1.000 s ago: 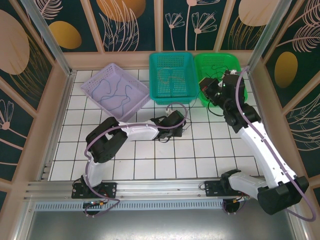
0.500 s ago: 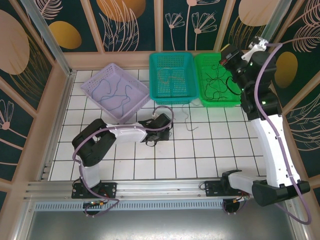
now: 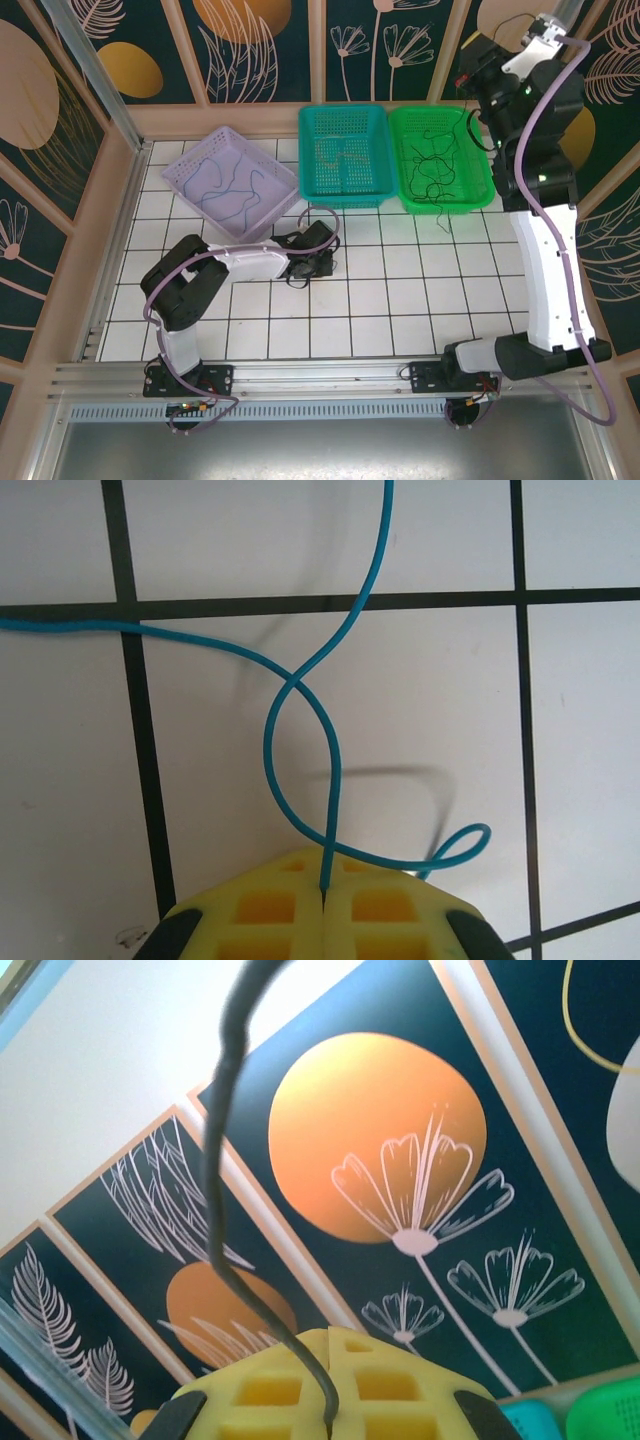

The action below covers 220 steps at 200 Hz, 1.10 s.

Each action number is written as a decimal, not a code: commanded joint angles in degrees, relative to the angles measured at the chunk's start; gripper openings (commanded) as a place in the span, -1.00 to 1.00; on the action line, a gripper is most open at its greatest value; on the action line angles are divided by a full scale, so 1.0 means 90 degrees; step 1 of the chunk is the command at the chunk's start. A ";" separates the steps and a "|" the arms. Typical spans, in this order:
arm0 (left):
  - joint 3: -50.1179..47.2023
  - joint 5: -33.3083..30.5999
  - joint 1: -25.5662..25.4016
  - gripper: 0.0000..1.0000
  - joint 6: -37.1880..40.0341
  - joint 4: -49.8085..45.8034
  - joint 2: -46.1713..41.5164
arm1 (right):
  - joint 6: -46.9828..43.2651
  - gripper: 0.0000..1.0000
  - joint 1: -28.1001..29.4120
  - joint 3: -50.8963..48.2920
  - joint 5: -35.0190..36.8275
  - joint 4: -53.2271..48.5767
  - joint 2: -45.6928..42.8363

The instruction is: Untangle the cables

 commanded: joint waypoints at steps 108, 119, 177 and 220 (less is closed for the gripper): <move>0.0053 0.0277 0.0009 -1.00 -0.0038 -0.0235 -0.0508 | -0.0325 -1.00 -0.1020 0.3582 -0.0764 0.0899 0.2542; 0.0041 0.0294 0.0009 -1.00 -0.0046 -0.0225 -0.0510 | -0.0287 -1.00 -0.1081 0.3669 -0.0768 0.0941 0.2630; 0.0140 0.0343 0.0009 -1.00 -0.0037 -0.0235 -0.0513 | -0.0066 -1.00 -0.1651 0.3103 -0.0972 0.1195 0.2812; 0.0193 0.0392 0.0009 -1.00 -0.0037 -0.0274 -0.0446 | 0.0277 -1.00 -0.1924 0.3636 -0.1137 0.1338 0.3203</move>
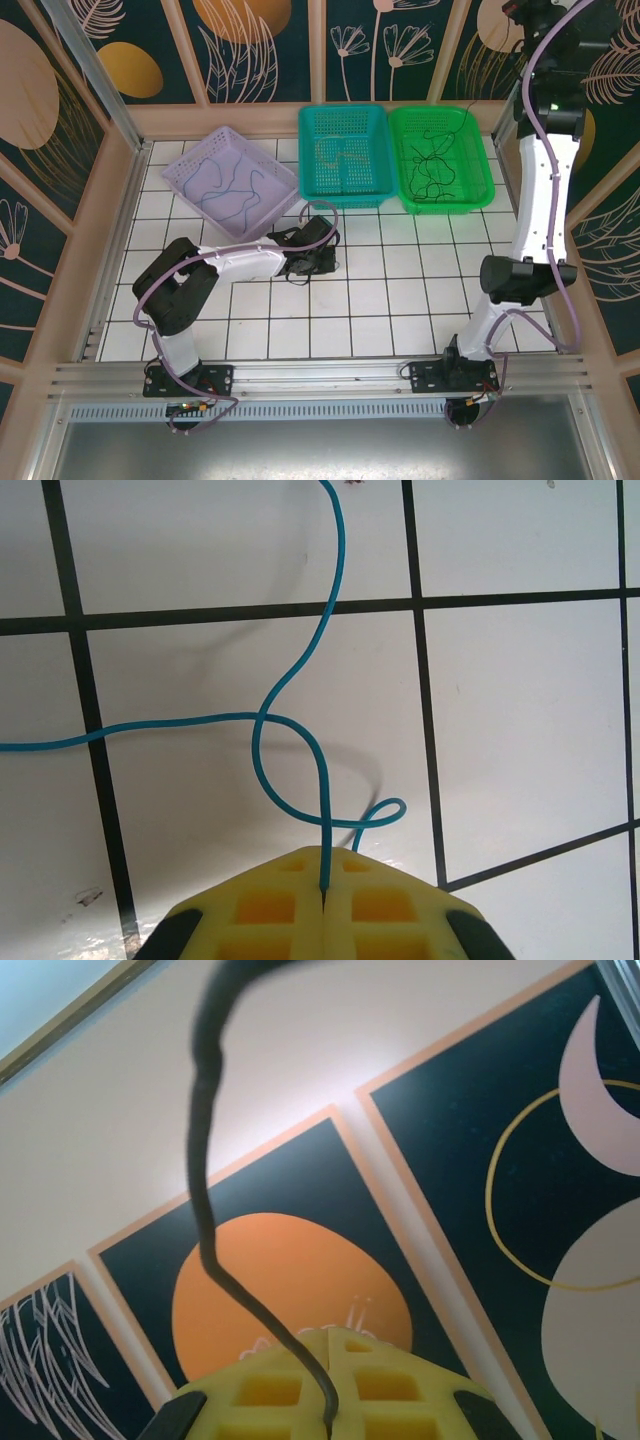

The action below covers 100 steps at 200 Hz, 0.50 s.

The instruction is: Untangle the cables

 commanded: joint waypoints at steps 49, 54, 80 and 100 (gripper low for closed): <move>0.0072 0.0052 0.0009 -1.00 -0.0050 -0.0107 -0.0004 | 0.0544 -1.00 -0.0057 0.1335 -0.0306 0.0464 0.0347; 0.0081 0.0058 0.0009 -1.00 -0.0047 -0.0106 0.0004 | 0.0544 -1.00 -0.0065 0.1275 -0.0292 0.0520 0.0277; 0.0072 0.0067 0.0009 -1.00 -0.0047 -0.0101 0.0019 | 0.0490 -1.00 -0.0082 0.0962 -0.0189 0.0872 -0.0099; 0.0062 0.0087 0.0010 -1.00 -0.0059 -0.0096 0.0011 | 0.0552 -1.00 -0.0108 0.0972 -0.0163 0.1104 -0.0229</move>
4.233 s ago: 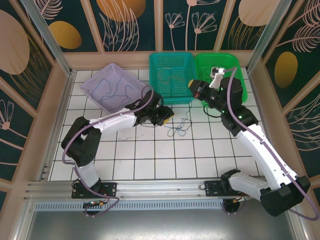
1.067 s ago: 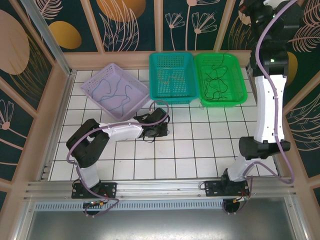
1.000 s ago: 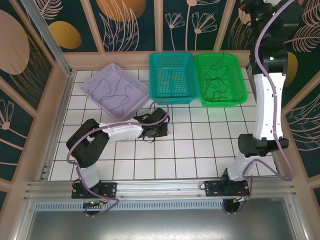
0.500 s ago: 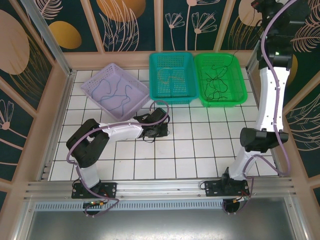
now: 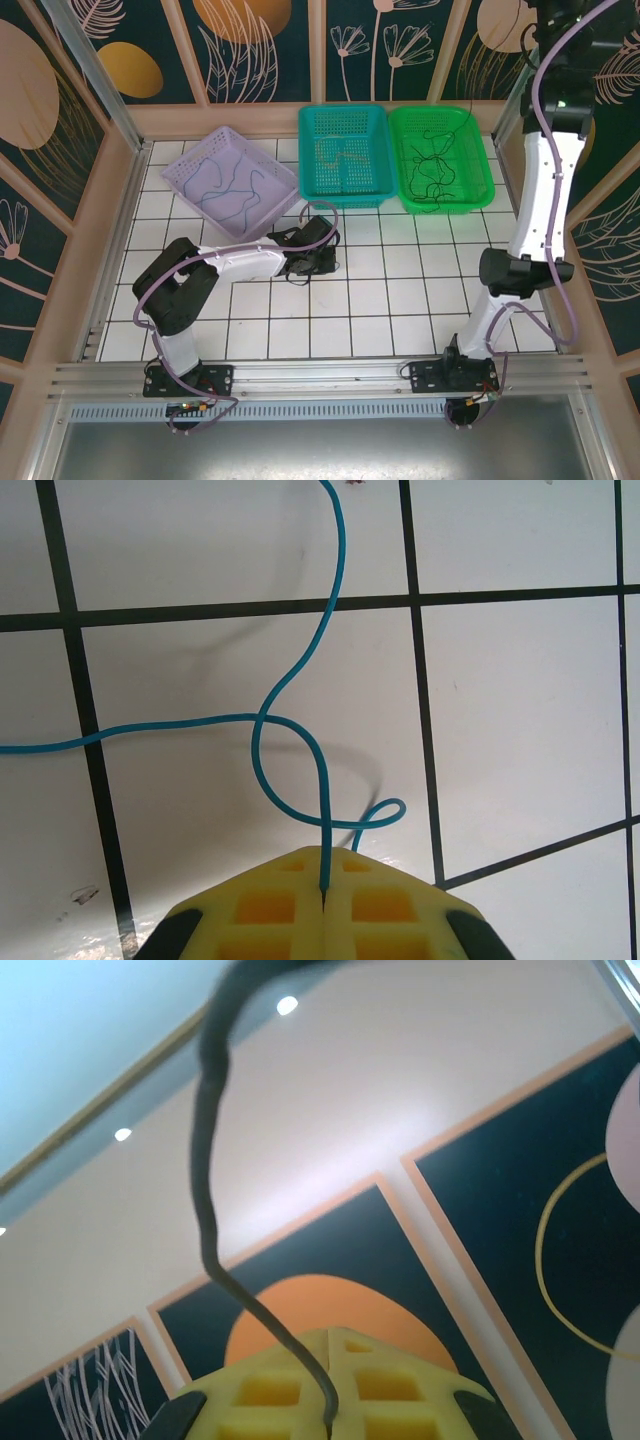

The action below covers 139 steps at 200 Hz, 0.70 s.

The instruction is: Untangle the cables

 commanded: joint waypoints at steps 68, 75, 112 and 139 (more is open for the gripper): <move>0.0028 0.0113 0.0009 -1.00 -0.0095 -0.0094 -0.0031 | 0.0497 -1.00 -0.0160 0.0043 -0.0033 0.1348 -0.0249; 0.0018 0.0110 0.0009 -1.00 -0.0102 -0.0094 -0.0033 | 0.0486 -1.00 -0.0186 0.0044 -0.0073 0.1388 -0.0161; -0.0101 0.0114 0.0004 -1.00 -0.0196 -0.0045 -0.0110 | 0.0312 -1.00 -0.0247 -0.0181 -0.0149 0.0969 0.0159; -0.0104 0.0128 0.0012 -1.00 -0.0241 -0.0026 -0.0148 | 0.0348 -1.00 -0.0307 -0.1431 -0.0441 0.1178 0.0065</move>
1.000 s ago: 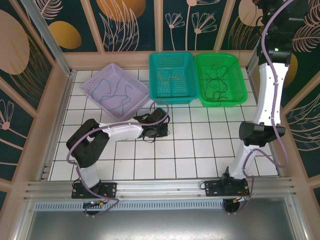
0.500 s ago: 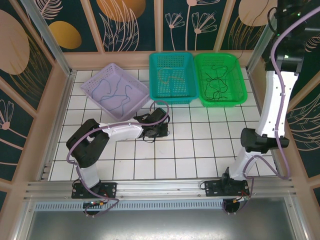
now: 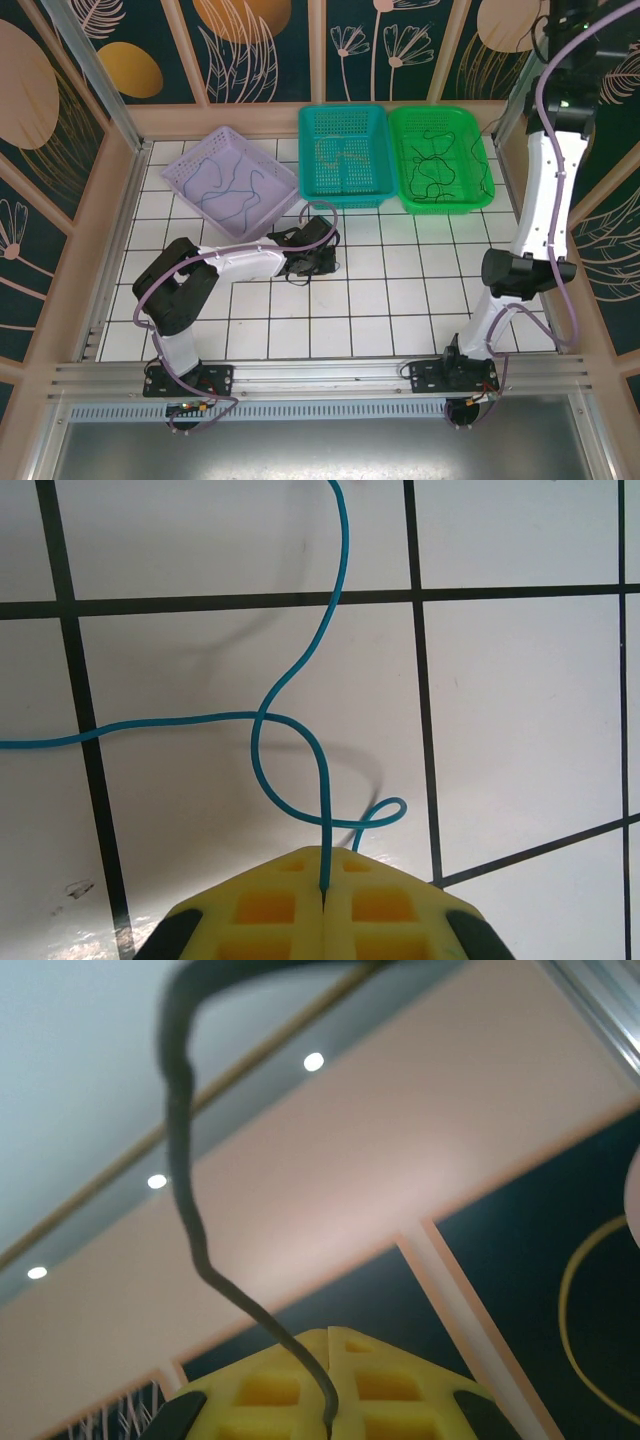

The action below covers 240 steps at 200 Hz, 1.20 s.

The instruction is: Untangle the cables

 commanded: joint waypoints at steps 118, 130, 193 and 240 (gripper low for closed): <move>0.0171 0.0153 0.0009 -1.00 -0.0116 -0.0078 -0.0020 | 0.0019 -1.00 -0.0306 -0.3116 -0.0660 -0.1140 0.0223; 0.0217 0.0107 0.0009 -1.00 -0.0093 -0.0125 -0.0050 | 0.0040 -1.00 -0.0294 -0.3414 -0.0756 -0.1322 0.0210; 0.0357 0.0000 0.0009 -1.00 -0.0091 -0.0293 -0.0249 | -0.0111 -1.00 -0.0030 -0.3769 -0.1526 -0.2095 0.1243; 0.0176 -0.0096 0.0007 -1.00 -0.0134 -0.0156 -0.0602 | -0.0323 0.05 0.0202 -0.2280 -0.1671 -0.3348 0.2220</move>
